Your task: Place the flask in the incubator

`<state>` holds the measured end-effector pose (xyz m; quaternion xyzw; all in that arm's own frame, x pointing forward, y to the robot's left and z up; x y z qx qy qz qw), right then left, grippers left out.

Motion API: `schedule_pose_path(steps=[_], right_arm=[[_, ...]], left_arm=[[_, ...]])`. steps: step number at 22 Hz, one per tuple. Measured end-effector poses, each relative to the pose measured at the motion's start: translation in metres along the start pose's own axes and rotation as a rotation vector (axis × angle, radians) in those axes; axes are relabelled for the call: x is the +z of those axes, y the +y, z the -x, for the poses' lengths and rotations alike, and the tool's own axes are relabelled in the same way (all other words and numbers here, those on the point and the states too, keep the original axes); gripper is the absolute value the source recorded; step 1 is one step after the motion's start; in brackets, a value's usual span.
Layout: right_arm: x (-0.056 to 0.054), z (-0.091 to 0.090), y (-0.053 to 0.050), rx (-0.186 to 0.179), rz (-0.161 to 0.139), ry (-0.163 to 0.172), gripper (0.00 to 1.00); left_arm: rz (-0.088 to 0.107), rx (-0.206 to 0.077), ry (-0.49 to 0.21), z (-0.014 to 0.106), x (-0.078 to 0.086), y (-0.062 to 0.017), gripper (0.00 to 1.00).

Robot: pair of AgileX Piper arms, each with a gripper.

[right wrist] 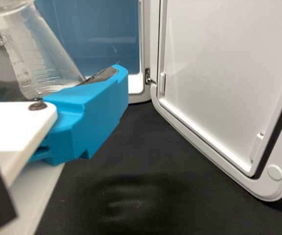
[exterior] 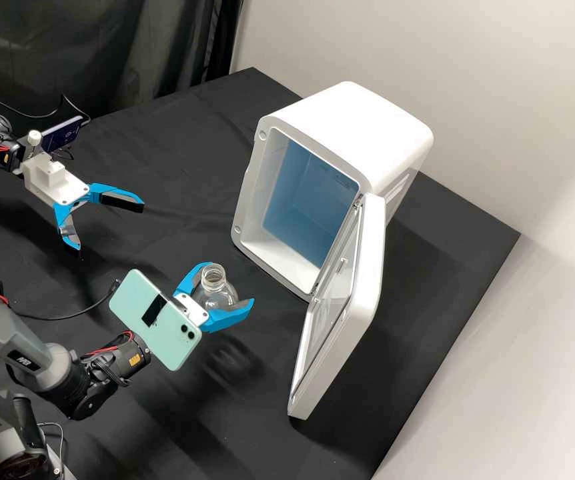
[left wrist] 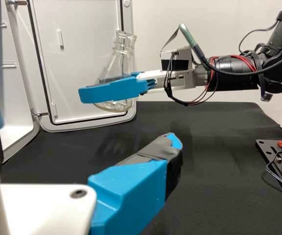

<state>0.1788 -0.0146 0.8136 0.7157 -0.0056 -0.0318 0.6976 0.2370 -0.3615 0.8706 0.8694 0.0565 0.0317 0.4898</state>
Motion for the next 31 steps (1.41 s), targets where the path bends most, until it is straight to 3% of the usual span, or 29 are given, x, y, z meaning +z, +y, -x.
schedule_pose_path(steps=[5,7,15,26,31], right_arm=[[0.003,-0.004,-0.006,-0.033,-0.011,-0.016,0.00],[0.003,-0.009,-0.004,-0.026,-0.008,-0.018,0.00],[-0.001,-0.034,0.015,0.073,-0.020,-0.004,0.00],[-0.009,-0.046,0.033,0.150,-0.013,0.032,0.00],[-0.011,-0.052,0.038,0.183,-0.004,0.032,0.00]], left_arm=[[0.000,0.000,0.000,0.000,0.000,0.0000,1.00],[0.000,0.000,0.000,0.000,0.000,0.0000,1.00],[0.000,0.000,0.000,0.000,0.000,0.0000,1.00],[0.000,0.000,0.000,0.000,0.000,0.0000,1.00],[0.000,0.000,0.000,0.000,0.000,0.0000,1.00]])
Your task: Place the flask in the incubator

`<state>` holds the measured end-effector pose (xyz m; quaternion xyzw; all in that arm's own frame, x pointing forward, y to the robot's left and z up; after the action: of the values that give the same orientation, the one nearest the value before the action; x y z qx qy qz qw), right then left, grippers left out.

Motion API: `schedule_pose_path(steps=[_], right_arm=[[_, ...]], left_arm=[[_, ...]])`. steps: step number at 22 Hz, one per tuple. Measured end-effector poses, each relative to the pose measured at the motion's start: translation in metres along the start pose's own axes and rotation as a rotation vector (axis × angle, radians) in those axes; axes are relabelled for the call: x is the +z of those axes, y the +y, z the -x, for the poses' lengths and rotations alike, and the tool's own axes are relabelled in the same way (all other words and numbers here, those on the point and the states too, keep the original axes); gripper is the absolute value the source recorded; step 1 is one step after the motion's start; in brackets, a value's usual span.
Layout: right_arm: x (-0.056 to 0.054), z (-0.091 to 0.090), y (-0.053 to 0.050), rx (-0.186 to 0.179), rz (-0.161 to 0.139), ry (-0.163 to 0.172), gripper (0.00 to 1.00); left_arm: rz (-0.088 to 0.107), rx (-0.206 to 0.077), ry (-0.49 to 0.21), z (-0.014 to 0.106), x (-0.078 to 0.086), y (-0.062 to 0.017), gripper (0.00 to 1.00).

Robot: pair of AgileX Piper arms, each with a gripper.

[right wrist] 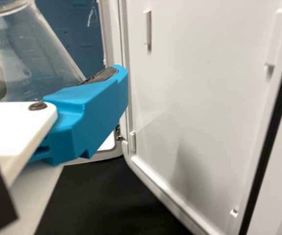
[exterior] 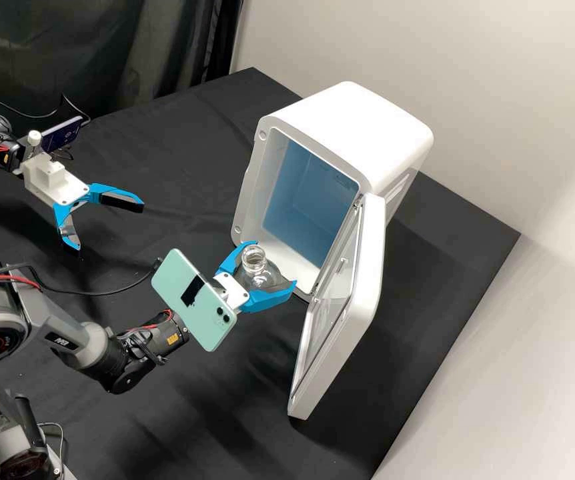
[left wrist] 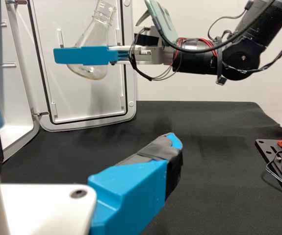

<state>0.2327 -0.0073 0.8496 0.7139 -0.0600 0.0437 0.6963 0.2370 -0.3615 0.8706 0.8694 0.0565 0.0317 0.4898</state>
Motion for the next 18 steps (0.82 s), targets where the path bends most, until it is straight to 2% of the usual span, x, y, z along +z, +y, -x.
schedule_pose_path(steps=[6,9,14,18], right_arm=[[0.003,-0.035,-0.009,-0.008,-0.019,-0.002,0.00],[0.003,-0.055,-0.011,0.011,-0.020,0.005,0.00],[-0.003,-0.079,-0.017,0.012,0.009,0.045,0.00],[-0.010,-0.089,-0.023,0.005,0.009,0.073,0.00]], left_arm=[[0.000,0.000,0.000,0.000,0.000,0.0000,1.00],[0.000,0.000,0.000,0.000,0.000,0.0000,1.00],[0.000,0.000,0.000,0.000,0.000,0.0000,1.00],[0.000,0.000,0.000,0.000,0.000,0.0000,1.00]])
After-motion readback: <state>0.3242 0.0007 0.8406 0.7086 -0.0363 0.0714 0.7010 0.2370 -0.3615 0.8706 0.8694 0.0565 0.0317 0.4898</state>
